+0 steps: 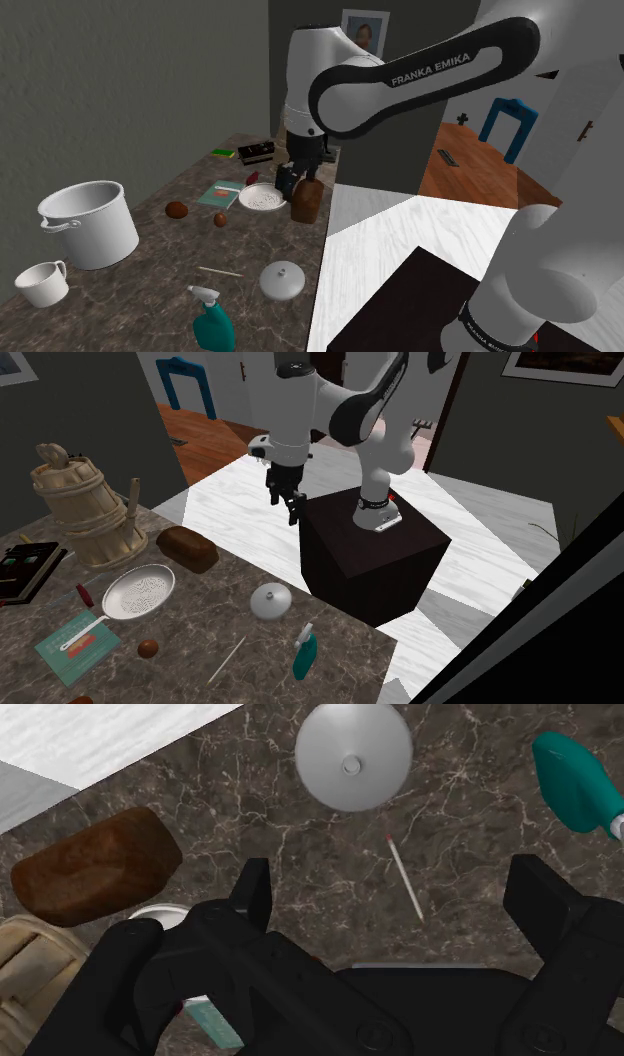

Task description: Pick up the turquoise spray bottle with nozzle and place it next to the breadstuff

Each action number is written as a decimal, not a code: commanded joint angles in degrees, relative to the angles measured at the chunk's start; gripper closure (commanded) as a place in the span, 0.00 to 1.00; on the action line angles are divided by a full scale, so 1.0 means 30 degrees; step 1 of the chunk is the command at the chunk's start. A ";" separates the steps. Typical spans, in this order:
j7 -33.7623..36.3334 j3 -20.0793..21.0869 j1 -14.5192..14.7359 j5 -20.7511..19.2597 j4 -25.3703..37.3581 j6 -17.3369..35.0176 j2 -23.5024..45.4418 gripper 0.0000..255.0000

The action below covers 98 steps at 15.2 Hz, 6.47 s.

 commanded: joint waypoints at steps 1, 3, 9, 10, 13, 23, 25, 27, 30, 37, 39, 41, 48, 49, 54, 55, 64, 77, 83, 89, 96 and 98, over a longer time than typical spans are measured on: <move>0.0449 0.0528 0.0195 -0.0165 0.0486 0.0665 0.1274 0.00; 0.0820 0.0962 0.0367 -0.0408 0.0906 0.1281 0.2454 0.00; 0.2124 0.2061 0.1013 -0.1650 0.2582 0.2794 0.6186 0.00; 0.2361 0.2196 0.1160 -0.1921 0.2922 0.2990 0.6830 0.00; 0.3067 0.2498 0.1691 -0.2798 0.4043 0.3476 0.8784 0.00; 0.4702 0.2515 0.4082 -0.5346 0.8255 0.4248 1.4763 0.00; 0.4828 0.2383 0.4167 -0.5547 0.8220 0.4605 1.5109 0.00; 0.4955 0.2249 0.4254 -0.5751 0.8202 0.4955 1.5464 0.00; 0.5118 0.2067 0.4372 -0.6013 0.8204 0.5395 1.5934 0.00; 0.5117 0.2068 0.4372 -0.6011 0.8204 0.5392 1.5932 0.00; 0.5117 0.2068 0.4372 -0.6011 0.8204 0.5392 1.5932 1.00; 0.5117 0.2068 0.4372 -0.6011 0.8204 0.5392 1.5932 1.00; 0.5118 0.2067 0.4372 -0.6013 0.8204 0.5395 1.5934 1.00; 0.5047 0.2136 0.4323 -0.5912 0.8217 0.5219 1.5760 1.00; 0.4695 0.2459 0.4097 -0.5412 0.8358 0.4307 1.4932 1.00; 0.4626 0.2518 0.4056 -0.5314 0.8398 0.4120 1.4773 1.00; 0.4029 0.2974 0.3746 -0.4472 0.8962 0.2366 1.3460 1.00; 0.3308 0.3395 0.3490 -0.3492 1.0417 -0.0383 1.1994 1.00; 0.3048 0.3515 0.3443 -0.3164 1.1355 -0.1734 1.1518 1.00; 0.2838 0.3603 0.3441 -0.2923 1.2473 -0.3139 1.1184 1.00; 0.2657 0.3677 0.3501 -0.2760 1.4028 -0.4853 1.0993 1.00; 0.2617 0.3695 0.3532 -0.2738 1.4527 -0.5359 1.0981 1.00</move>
